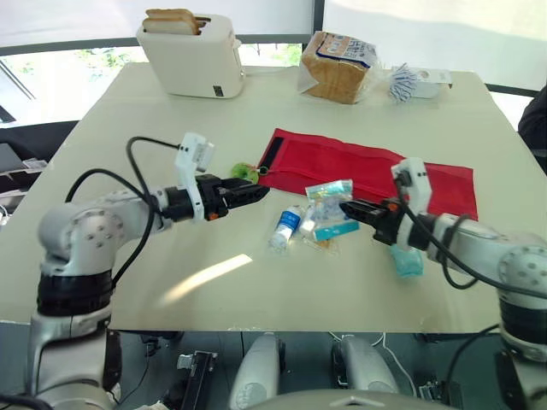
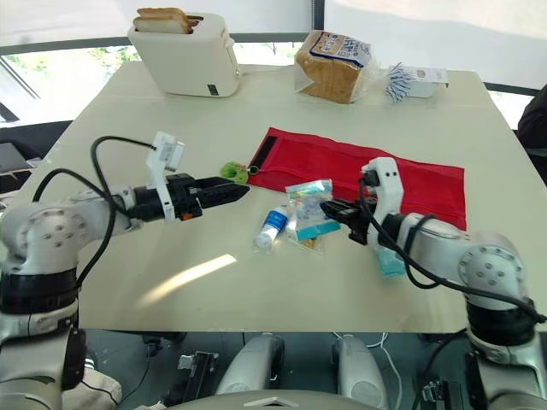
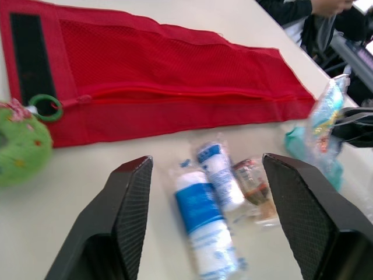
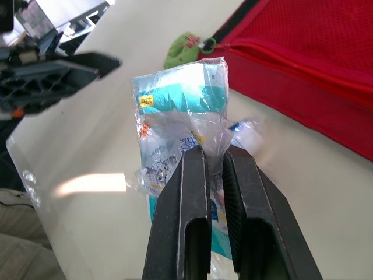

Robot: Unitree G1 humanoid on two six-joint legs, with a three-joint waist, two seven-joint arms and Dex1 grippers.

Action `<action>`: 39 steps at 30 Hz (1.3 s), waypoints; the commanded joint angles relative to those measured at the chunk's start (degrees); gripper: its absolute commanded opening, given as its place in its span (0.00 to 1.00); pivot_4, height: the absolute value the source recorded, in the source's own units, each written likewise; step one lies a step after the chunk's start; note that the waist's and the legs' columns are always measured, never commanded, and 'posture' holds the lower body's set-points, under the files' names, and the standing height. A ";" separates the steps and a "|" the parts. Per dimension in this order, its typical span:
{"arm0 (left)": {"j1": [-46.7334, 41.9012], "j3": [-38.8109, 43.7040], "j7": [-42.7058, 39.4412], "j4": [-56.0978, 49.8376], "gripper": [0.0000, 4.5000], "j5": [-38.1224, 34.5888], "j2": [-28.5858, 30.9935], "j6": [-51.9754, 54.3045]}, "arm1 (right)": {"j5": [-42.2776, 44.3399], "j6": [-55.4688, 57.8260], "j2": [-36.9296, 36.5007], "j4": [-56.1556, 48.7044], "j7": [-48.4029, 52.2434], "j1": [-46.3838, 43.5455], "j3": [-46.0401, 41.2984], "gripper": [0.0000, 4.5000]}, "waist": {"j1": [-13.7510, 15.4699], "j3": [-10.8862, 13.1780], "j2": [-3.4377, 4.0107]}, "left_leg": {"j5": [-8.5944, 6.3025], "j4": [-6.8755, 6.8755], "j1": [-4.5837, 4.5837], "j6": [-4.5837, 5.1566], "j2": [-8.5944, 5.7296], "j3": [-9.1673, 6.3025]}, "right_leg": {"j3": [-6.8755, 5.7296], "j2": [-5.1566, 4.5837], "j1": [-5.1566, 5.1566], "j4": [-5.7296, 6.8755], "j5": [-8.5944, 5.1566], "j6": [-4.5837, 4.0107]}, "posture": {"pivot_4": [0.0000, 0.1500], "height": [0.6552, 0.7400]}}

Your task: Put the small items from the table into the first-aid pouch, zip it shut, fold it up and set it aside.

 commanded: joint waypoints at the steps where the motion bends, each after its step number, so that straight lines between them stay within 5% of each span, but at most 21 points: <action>1: -9.85 -12.92 -10.58 16.61 0.73 19.85 -1.35 -19.12 | 4.00 -1.76 -5.63 -4.65 0.79 4.23 -4.79 0.00 | 0.22 0.02 0.01 | 0.01 0.00 -0.05 0.02 -0.08 -0.03 | -0.04 -0.03 0.00 -0.03 0.00 0.01 | 1.00 1.00; 5: -21.81 -22.28 -13.88 38.90 0.73 36.92 -8.59 -37.94 | 7.57 -4.45 -10.27 -7.83 0.09 8.71 -7.39 0.00 | 0.12 0.02 -0.03 | 0.00 0.02 -0.28 0.03 -0.07 -0.01 | -0.01 -0.03 -0.09 -0.18 0.02 0.04 | 1.00 1.00; 10: -32.14 -25.67 -13.28 59.89 0.73 48.10 -18.49 -53.35 | 10.05 -8.21 -13.62 -10.81 -2.14 13.26 -9.11 0.00 | -0.11 0.01 -0.11 | -0.04 0.30 -1.01 0.11 -0.05 -0.07 | -0.06 -0.02 -0.71 -0.06 0.09 0.12 | 1.00 1.00; 16: -38.37 -24.55 -7.71 72.79 0.73 55.29 -26.42 -61.32 | 11.97 -13.02 -16.38 -13.75 -5.07 17.70 -10.14 0.00 | -0.07 0.01 -0.12 | -0.09 0.44 -1.10 0.20 -0.08 -0.09 | -0.08 -0.05 -0.70 -0.07 0.11 0.18 | 1.00 1.00; 21: -38.84 -22.82 -7.41 76.61 0.32 57.86 -29.32 -62.10 | 12.80 -16.49 -17.69 -16.30 -7.04 20.47 -9.76 0.00 | -0.13 0.01 -0.12 | -0.09 0.64 -1.10 0.20 -0.06 -0.10 | -0.06 0.01 -0.68 0.05 0.16 0.28 | 1.00 1.00; 24: -38.32 -20.96 -8.73 77.02 0.01 58.13 -29.08 -61.80 | 12.98 -17.89 -18.35 -16.93 -7.53 21.22 -9.18 0.00 | -0.14 0.01 -0.13 | -0.09 0.68 -1.06 0.20 -0.06 -0.10 | -0.04 0.02 -0.65 0.08 0.17 0.29 | 1.00 1.00; 34: -29.60 -12.19 -19.93 64.38 0.01 52.96 -22.45 -47.75 | 11.67 -19.11 -19.88 -16.00 -5.38 21.09 -5.92 0.00 | -0.64 0.00 -0.10 | -0.09 0.72 -0.95 0.20 0.00 -0.07 | 0.02 0.07 -0.63 0.27 0.18 0.28 | 1.00 1.00; 39: -10.86 -7.54 -18.21 26.62 0.01 46.78 -18.77 -21.34 | 10.26 -17.74 -20.45 -13.51 -2.47 19.13 -3.18 0.00 | -1.85 -0.08 0.02 | -0.08 0.76 -0.83 0.19 0.16 -0.25 | 0.16 0.02 -0.63 0.46 0.17 0.27 | 1.00 1.00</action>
